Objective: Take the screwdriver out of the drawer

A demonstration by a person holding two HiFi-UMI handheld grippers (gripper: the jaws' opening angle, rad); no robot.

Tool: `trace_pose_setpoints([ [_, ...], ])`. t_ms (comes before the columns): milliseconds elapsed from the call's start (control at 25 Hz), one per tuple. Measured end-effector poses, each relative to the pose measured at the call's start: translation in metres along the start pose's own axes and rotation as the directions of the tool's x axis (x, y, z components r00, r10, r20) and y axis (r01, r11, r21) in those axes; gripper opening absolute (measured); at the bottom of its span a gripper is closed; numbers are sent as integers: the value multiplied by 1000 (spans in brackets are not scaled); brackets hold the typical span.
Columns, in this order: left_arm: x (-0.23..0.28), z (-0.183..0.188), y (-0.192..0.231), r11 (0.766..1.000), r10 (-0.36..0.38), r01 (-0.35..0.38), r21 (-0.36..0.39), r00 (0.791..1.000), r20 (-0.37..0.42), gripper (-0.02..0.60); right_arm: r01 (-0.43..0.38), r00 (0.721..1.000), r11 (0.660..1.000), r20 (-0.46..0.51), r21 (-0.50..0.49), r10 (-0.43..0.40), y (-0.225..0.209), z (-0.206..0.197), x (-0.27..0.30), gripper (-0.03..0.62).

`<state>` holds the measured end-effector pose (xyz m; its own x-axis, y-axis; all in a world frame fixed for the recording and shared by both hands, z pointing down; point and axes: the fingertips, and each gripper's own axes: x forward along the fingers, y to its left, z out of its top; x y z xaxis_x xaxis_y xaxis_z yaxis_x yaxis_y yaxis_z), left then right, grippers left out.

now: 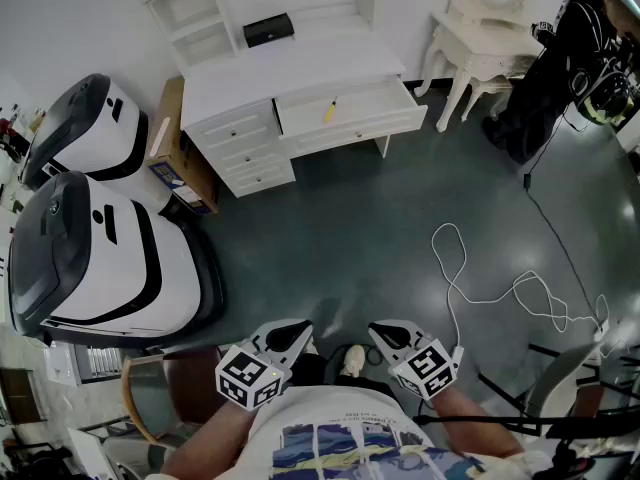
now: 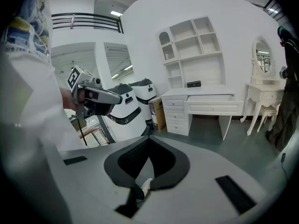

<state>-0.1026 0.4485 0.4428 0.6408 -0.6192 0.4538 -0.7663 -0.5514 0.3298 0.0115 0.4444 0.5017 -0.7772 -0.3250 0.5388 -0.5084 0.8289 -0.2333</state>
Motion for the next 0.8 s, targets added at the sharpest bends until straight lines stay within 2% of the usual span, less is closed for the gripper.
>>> trace_pose_setpoints([
  [240,6,18,39,999,-31,33,-29,998,58,14,40,999,999,3,-30,-40,-13,33,26,25],
  [440,12,42,69,995,-96,97,-12,991,94,14,93,995,994,-18,-55,-94,-27,61,46,25],
  [600,13,50,92,990,-138,136,19,987,84,14,131,991,991,-33,-39,-132,-36,81,65,25],
  [680,13,52,108,991,-130,129,26,988,78,14,139,990,990,-26,-37,-140,-41,93,75,25],
  [800,14,49,120,996,-93,93,-2,992,91,14,130,991,990,-29,-50,-131,-44,98,82,26],
])
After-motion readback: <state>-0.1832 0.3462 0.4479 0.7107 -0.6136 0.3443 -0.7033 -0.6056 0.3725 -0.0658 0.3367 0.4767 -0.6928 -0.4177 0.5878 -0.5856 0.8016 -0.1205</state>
